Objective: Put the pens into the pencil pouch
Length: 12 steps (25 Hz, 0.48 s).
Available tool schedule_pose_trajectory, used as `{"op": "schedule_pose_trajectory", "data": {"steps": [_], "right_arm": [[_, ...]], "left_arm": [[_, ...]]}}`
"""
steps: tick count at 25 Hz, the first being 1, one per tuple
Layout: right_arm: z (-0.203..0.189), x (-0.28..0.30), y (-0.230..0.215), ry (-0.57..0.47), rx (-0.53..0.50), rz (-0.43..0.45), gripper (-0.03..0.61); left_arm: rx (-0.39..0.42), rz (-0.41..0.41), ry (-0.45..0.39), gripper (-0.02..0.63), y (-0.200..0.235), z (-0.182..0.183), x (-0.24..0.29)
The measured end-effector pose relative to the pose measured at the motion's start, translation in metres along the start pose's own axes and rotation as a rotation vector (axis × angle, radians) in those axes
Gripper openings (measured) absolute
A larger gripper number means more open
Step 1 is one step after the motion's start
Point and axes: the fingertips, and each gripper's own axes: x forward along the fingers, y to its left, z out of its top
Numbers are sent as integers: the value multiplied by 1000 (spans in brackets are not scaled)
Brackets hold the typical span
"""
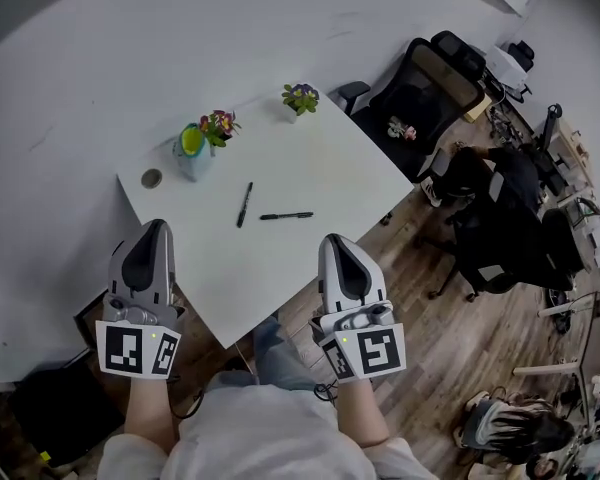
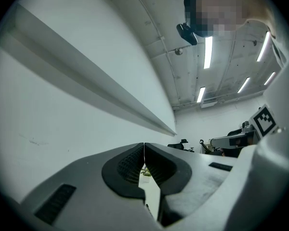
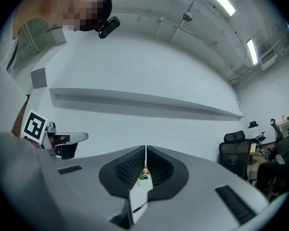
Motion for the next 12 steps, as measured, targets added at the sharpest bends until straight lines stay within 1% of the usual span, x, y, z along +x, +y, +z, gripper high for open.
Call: {"op": "schedule_pose_trajectory", "data": {"steps": [5, 9, 12], "right_arm": [[3, 51, -18, -16, -4, 49, 28], [8, 96, -33, -24, -19, 100, 28], [4, 124, -40, -17, -20, 147, 28]], "left_arm": [[12, 40, -7, 25, 16, -5, 40], [18, 76, -20, 25, 28, -6, 76], [20, 110, -12, 25, 37, -14, 93]]}}
